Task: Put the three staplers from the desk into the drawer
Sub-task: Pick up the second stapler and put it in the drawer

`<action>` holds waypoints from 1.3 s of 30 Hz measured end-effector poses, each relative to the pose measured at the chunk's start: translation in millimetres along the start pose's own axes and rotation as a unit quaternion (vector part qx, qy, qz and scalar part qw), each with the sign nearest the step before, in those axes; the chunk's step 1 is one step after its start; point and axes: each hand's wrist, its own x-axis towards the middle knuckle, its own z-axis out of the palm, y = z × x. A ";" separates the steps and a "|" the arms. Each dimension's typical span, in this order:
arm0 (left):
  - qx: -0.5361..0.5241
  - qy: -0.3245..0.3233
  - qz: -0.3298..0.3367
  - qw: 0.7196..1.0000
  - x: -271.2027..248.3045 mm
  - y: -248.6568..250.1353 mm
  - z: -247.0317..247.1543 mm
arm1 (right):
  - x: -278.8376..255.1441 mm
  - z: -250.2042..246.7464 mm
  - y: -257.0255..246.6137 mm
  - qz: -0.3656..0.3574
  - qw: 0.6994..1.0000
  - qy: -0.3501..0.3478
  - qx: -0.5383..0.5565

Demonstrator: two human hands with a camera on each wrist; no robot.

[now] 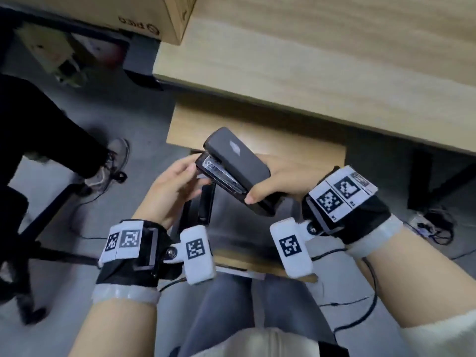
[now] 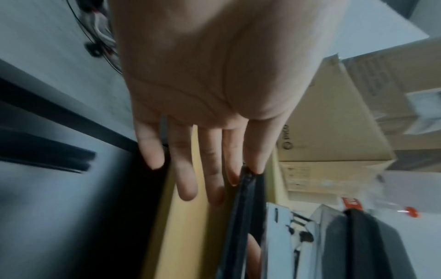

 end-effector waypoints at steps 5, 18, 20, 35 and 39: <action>0.099 0.109 -0.052 0.988 18.5 -57.3 -24.4 | 39.2 22.7 50.4 0.101 0.994 0.029 -0.012; 0.300 0.050 -0.203 0.930 38.9 -136.9 -63.3 | 104.3 53.8 121.0 0.248 0.933 0.237 0.112; 0.361 0.039 -0.212 0.907 37.9 -138.5 -64.7 | 120.4 59.7 125.1 0.260 0.925 0.251 0.119; 0.417 0.010 -0.201 0.886 42.4 -143.5 -71.3 | 151.0 64.5 116.1 0.310 0.915 0.255 0.028; 0.410 0.005 -0.209 0.888 43.9 -143.8 -73.9 | 155.4 70.6 126.0 0.322 0.904 0.281 0.003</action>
